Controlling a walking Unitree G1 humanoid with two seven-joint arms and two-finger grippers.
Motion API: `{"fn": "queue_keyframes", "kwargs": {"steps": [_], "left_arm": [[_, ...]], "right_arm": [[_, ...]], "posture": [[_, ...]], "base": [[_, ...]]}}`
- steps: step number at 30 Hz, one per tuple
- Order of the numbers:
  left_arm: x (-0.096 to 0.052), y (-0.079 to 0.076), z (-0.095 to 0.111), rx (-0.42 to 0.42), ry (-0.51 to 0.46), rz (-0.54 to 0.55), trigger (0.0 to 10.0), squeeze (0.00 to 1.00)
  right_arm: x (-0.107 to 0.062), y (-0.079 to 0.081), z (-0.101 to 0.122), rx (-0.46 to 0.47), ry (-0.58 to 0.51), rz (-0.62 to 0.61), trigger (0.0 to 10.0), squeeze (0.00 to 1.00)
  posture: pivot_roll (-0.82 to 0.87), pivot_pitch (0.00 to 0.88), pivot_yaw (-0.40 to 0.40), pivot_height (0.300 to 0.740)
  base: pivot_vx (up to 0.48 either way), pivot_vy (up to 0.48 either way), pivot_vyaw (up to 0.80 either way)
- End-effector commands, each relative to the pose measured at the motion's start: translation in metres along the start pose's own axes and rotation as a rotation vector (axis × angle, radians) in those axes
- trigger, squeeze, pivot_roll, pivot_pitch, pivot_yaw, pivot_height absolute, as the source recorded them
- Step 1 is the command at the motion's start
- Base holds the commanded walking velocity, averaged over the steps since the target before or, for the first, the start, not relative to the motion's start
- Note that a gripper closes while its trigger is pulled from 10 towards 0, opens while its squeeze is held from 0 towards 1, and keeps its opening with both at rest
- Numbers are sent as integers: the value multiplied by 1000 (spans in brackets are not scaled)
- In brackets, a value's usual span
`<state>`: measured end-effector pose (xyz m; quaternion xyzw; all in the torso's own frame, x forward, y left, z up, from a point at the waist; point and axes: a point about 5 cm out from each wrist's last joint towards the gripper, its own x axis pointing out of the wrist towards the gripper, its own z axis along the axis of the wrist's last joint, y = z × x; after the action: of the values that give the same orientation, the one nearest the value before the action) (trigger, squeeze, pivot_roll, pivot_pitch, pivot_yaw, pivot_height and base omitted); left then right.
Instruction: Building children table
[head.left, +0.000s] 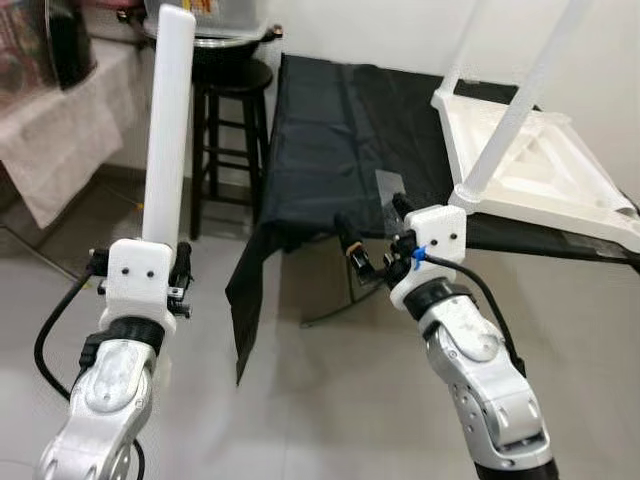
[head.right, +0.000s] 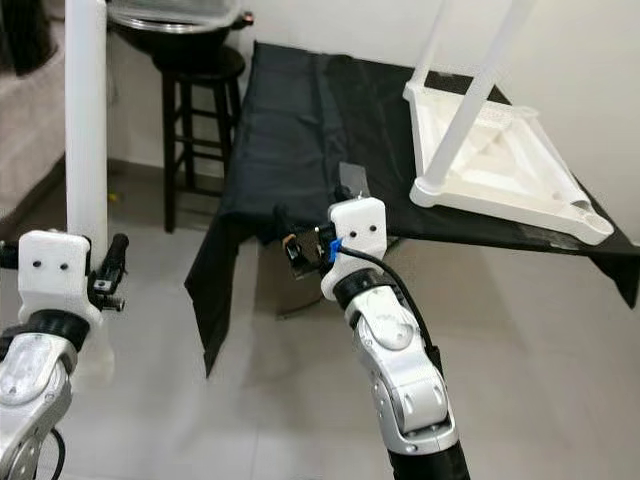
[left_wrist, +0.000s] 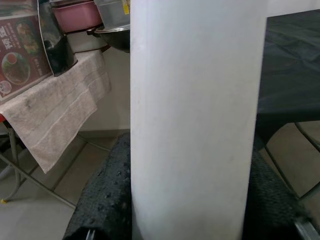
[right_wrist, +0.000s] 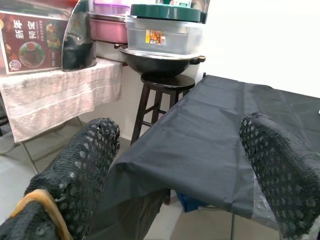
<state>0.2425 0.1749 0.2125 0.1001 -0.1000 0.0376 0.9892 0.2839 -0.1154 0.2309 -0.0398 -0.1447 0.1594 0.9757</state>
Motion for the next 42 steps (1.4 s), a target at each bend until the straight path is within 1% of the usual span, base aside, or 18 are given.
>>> {"fn": "queue_keyframes", "kwargs": {"steps": [1,30,42], "left_arm": [[-2,-3,0,-5,1,-15,10000,0],[-3,-1,0,-2,0,-18,10000,0],[-2,-2,2,-5,-10,-22,10000,0]], "right_arm": [[-2,-2,-2,-4,3,-8,10000,0],[-2,-1,0,-12,-6,-10,10000,0],[0,-4,2,-19,-16,-12,10000,0]], "posture": [[108,197,-127,740],[104,185,-128,740],[106,175,-131,740]], "base": [[0,-480,0],[0,-452,0],[268,-394,0]]}}
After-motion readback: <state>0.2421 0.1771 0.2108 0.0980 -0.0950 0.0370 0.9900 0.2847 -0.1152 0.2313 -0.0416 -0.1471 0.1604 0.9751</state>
